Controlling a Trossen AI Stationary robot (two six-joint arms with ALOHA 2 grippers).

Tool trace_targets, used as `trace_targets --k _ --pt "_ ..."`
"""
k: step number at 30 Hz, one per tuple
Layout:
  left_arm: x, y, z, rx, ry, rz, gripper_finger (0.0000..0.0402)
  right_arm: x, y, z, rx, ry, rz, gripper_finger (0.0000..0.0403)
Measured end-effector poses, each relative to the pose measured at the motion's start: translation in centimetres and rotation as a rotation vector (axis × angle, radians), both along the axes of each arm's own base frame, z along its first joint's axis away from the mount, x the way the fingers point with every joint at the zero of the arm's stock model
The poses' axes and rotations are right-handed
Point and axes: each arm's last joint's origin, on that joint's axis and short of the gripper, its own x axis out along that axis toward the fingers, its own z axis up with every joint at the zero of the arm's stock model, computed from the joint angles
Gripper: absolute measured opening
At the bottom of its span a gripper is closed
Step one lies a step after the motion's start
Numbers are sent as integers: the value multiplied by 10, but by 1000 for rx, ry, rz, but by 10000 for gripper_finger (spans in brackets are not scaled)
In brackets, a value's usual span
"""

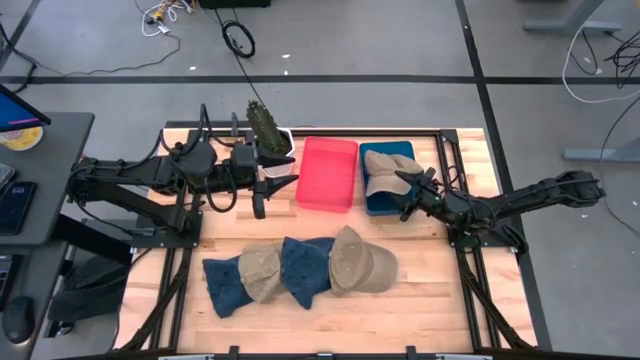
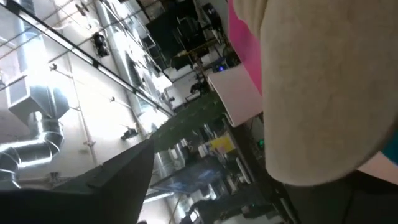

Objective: Pick & Place hat
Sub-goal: Put the middle brown cap into the blue bin

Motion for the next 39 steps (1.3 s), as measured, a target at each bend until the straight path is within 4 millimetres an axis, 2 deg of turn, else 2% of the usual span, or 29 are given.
trace_targets --k 5,13,23,28,30,32,39 --pt "0 0 0 -1 0 0 188 1 3 0 0 4 62 295" --pt "0 0 0 -1 0 0 188 -2 -7 -12 -71 178 -59 204" --pt "0 0 0 -1 0 0 188 0 -9 -15 -237 319 126 67" --pt "0 0 0 -26 -6 1 188 0 -9 -14 -313 357 150 11" --pt "0 0 0 -27 -6 2 188 0 -9 -14 -330 363 152 13" --pt "1 0 0 -31 -6 1 188 0 -9 -14 -327 361 152 35" --pt "1 0 -1 -47 -7 2 188 1 -8 -14 -322 349 184 185"
